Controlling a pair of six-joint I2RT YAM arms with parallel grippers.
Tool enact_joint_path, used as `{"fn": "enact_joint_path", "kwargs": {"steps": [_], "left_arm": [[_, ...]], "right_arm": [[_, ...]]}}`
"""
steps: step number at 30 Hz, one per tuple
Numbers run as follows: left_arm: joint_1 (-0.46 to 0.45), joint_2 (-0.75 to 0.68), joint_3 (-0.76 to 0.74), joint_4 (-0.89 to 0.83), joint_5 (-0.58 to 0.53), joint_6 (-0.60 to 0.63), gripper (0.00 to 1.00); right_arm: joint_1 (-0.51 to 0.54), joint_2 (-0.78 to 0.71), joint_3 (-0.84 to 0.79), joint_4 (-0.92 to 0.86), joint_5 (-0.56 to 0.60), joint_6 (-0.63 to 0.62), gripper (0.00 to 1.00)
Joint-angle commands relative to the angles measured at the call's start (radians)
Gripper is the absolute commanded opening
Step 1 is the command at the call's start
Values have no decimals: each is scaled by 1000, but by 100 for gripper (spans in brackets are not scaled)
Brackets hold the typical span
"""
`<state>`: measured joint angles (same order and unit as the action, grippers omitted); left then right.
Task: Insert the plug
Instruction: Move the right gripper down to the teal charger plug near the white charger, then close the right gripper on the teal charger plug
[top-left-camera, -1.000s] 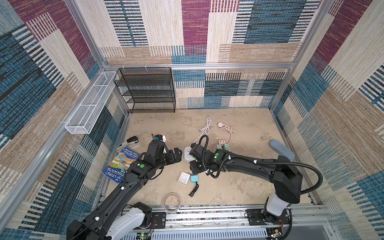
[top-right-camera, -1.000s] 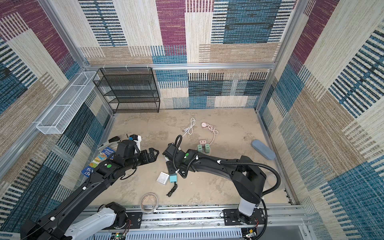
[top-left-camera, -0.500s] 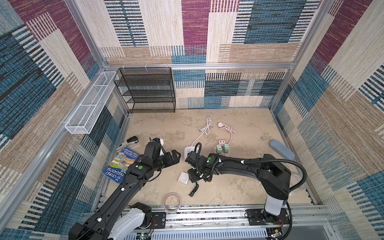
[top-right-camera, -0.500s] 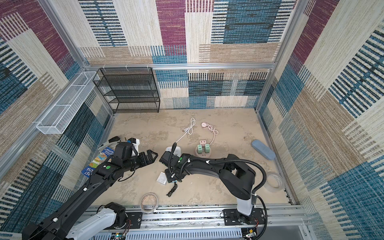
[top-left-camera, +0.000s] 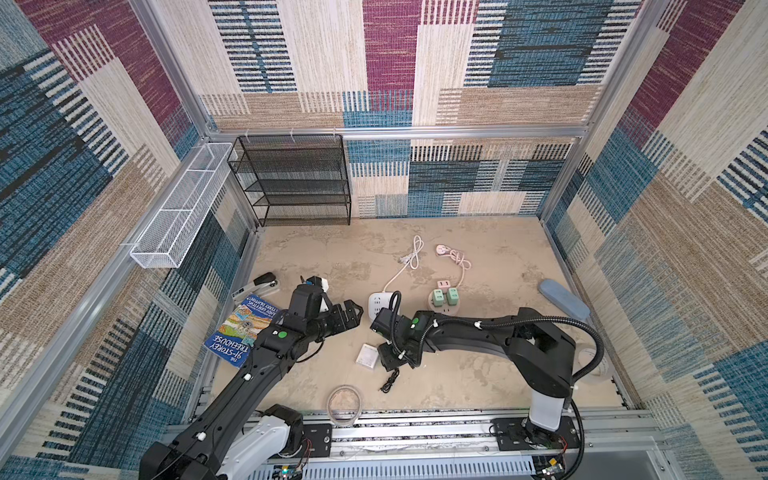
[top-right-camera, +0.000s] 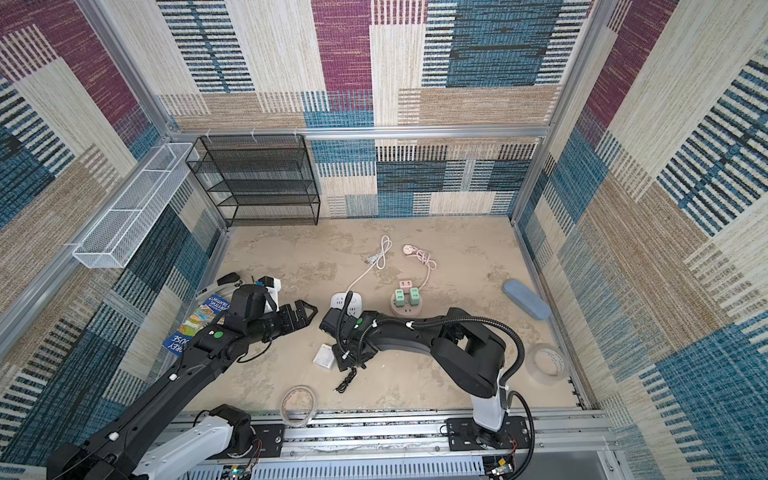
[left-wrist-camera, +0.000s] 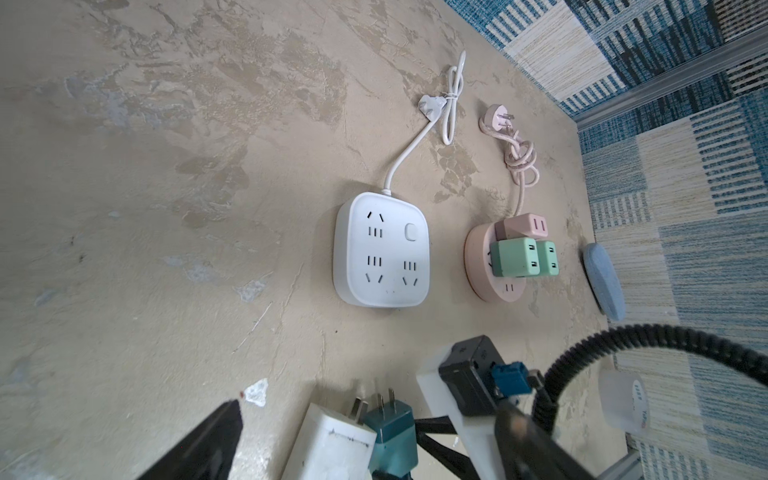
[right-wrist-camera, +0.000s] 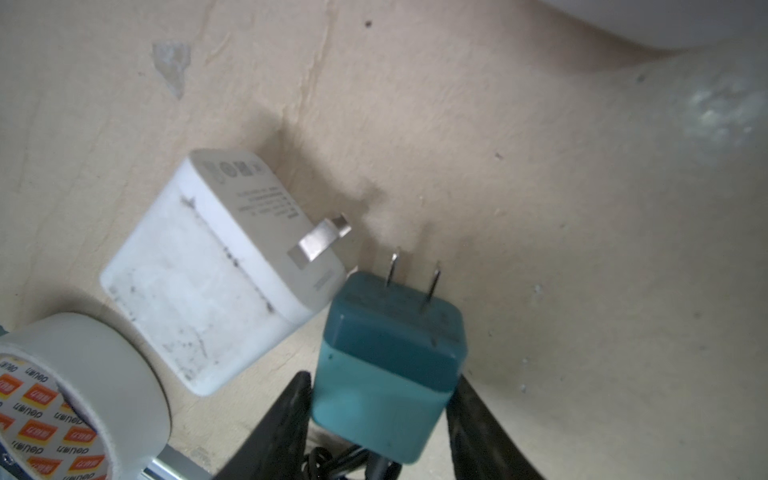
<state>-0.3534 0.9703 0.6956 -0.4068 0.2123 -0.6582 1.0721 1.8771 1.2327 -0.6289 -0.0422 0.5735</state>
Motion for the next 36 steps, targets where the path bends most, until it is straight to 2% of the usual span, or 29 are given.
{"fn": "enact_joint_path", "kwargs": {"steps": [1, 20, 36], "left_arm": [[1, 4, -3, 27, 8, -8, 100], [2, -1, -19, 25, 12, -10, 100], [2, 22, -31, 51, 39, -17, 98]], "right_arm": [[1, 4, -1, 7, 8, 0, 54], [1, 22, -19, 28, 30, -14, 51], [0, -5, -50, 31, 62, -65, 42]]}}
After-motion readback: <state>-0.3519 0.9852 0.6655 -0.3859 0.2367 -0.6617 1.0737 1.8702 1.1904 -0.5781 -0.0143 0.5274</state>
